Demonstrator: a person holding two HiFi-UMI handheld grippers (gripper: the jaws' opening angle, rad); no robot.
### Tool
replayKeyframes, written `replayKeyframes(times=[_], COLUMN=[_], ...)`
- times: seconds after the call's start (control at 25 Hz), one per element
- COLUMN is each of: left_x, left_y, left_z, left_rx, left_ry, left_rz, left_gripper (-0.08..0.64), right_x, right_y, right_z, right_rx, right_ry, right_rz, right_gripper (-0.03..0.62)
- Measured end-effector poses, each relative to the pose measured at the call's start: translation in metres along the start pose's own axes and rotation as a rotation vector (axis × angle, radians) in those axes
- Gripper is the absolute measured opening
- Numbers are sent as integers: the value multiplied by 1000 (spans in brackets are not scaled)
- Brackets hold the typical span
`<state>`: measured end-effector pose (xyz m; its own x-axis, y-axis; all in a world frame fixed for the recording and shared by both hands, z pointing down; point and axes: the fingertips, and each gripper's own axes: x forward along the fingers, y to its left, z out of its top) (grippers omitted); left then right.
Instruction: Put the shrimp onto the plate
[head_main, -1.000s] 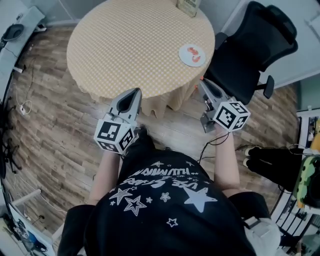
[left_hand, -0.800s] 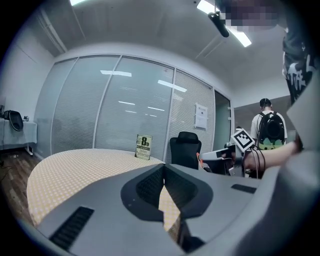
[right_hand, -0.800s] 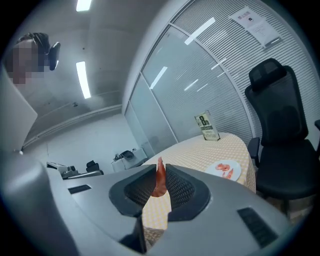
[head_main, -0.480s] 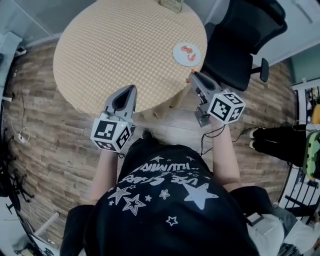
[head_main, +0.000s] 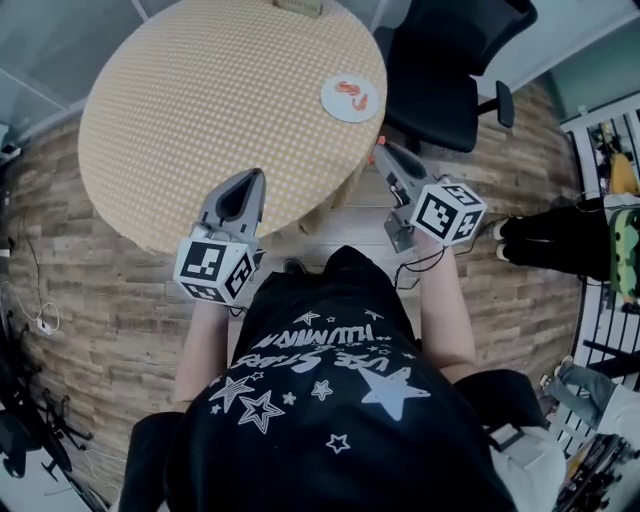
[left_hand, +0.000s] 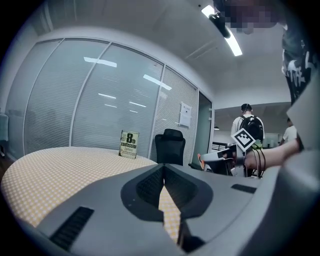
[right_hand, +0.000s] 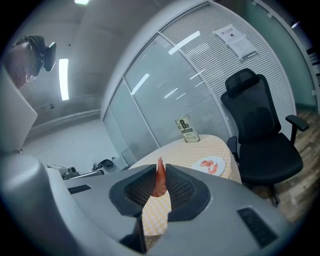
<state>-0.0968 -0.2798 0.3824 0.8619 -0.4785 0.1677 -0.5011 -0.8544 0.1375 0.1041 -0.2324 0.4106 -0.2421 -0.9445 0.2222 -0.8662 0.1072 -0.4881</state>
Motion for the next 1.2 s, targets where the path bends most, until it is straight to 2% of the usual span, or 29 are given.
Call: replayKeyframes(times=[0.44,0.68,0.88,1.2], left_x=[12,26,47,94], left_y=[11,21,31,50], left_z=[-12,-11,-11,-11], left_rx=[-16,-26,-28,-39], left_ry=[32,33,43,76], left_rz=[-31,-5,16,54], left_gripper=[9,9,9,9], right_x=[2,21,43,88], right_y=[-14,-23,-43,-80], right_z=[-7,-7,12,15], right_rx=[20,23,17,38], right_ry=[7,49,43,127], right_rz=[-64,-43,-37,-18], right_gripper=[64,64,64,64])
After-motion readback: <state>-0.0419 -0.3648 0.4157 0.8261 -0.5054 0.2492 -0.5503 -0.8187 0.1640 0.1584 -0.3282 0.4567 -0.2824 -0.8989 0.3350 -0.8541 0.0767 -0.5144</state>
